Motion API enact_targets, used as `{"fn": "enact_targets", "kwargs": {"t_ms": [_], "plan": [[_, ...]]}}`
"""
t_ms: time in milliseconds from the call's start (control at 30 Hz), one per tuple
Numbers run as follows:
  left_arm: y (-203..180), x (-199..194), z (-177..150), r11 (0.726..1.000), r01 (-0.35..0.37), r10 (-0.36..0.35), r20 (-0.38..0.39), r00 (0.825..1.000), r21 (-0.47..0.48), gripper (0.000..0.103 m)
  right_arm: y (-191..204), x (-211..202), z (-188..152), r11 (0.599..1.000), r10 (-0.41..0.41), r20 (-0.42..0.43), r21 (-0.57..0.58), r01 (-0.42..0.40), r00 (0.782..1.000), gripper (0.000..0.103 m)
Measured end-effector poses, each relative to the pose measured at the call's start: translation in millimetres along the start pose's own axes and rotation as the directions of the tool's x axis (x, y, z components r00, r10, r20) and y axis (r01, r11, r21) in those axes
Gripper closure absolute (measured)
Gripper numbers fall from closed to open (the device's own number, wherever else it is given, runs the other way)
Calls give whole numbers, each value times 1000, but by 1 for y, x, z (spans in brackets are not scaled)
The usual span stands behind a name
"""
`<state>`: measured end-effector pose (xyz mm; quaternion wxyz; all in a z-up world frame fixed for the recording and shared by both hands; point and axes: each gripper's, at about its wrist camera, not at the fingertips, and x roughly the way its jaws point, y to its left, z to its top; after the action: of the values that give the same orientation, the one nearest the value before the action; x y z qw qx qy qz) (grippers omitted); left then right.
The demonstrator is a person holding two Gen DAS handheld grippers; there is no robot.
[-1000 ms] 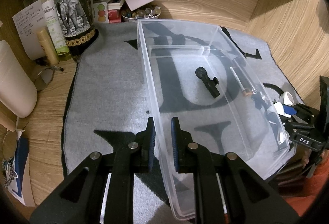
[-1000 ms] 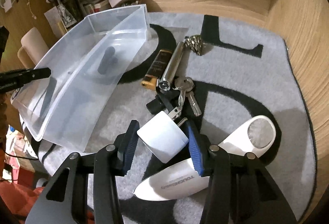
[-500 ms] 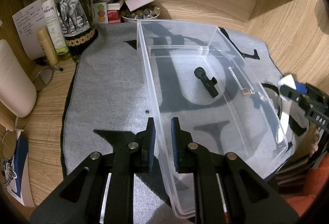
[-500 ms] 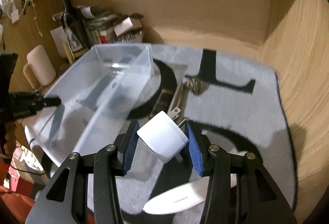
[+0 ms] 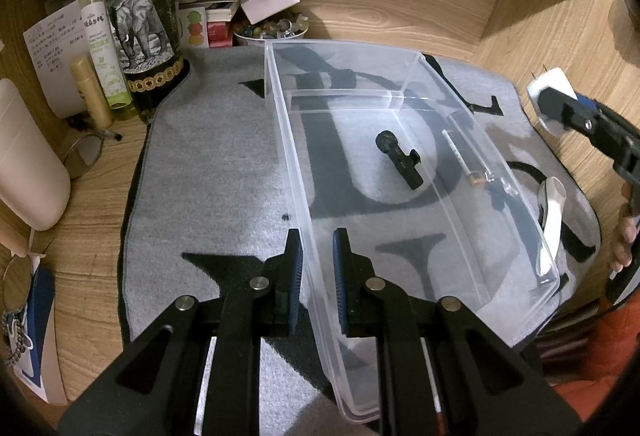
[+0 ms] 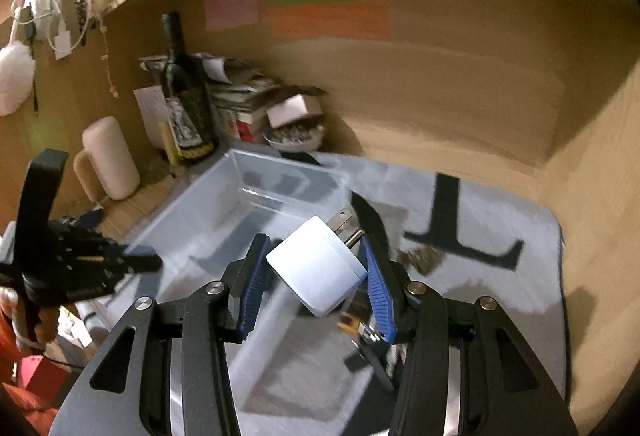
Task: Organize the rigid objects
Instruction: 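Carry the white plug adapter into the box and open the right gripper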
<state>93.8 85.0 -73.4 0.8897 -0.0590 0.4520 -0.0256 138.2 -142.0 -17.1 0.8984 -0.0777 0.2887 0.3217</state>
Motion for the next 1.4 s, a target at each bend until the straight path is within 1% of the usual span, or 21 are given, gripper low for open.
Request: {"fn": "enact_targets", "kwargs": {"t_ms": [200,333,500,767,1000,1300,1400], "plan": [[-1,0,-1,1000,1,-1,6,1000,7,90,20,18,11,998,48,-8,-42,-49,999,60],[1,0,-1,1000,6,-7,9,1000,9,90,34,32,15,994,67,-38,-79,-69,997,60],[3,-1,-2,1000,14,-14,12,1000,10,90,49,55,17,988,83,-97,-125,-95,992,60],[4,-1,-3,1000,20,-20,16,1000,13,90,68,77,17,976,89,-166,-181,-119,982,60],[4,-1,-3,1000,21,-21,18,1000,14,90,78,89,13,968,82,-207,-215,-127,975,60],[3,-1,-3,1000,20,-21,18,1000,14,90,80,100,10,967,70,-261,-219,-130,963,60],[3,-1,-3,1000,22,-23,19,1000,13,90,80,100,9,968,66,-263,-219,-126,963,59]]}}
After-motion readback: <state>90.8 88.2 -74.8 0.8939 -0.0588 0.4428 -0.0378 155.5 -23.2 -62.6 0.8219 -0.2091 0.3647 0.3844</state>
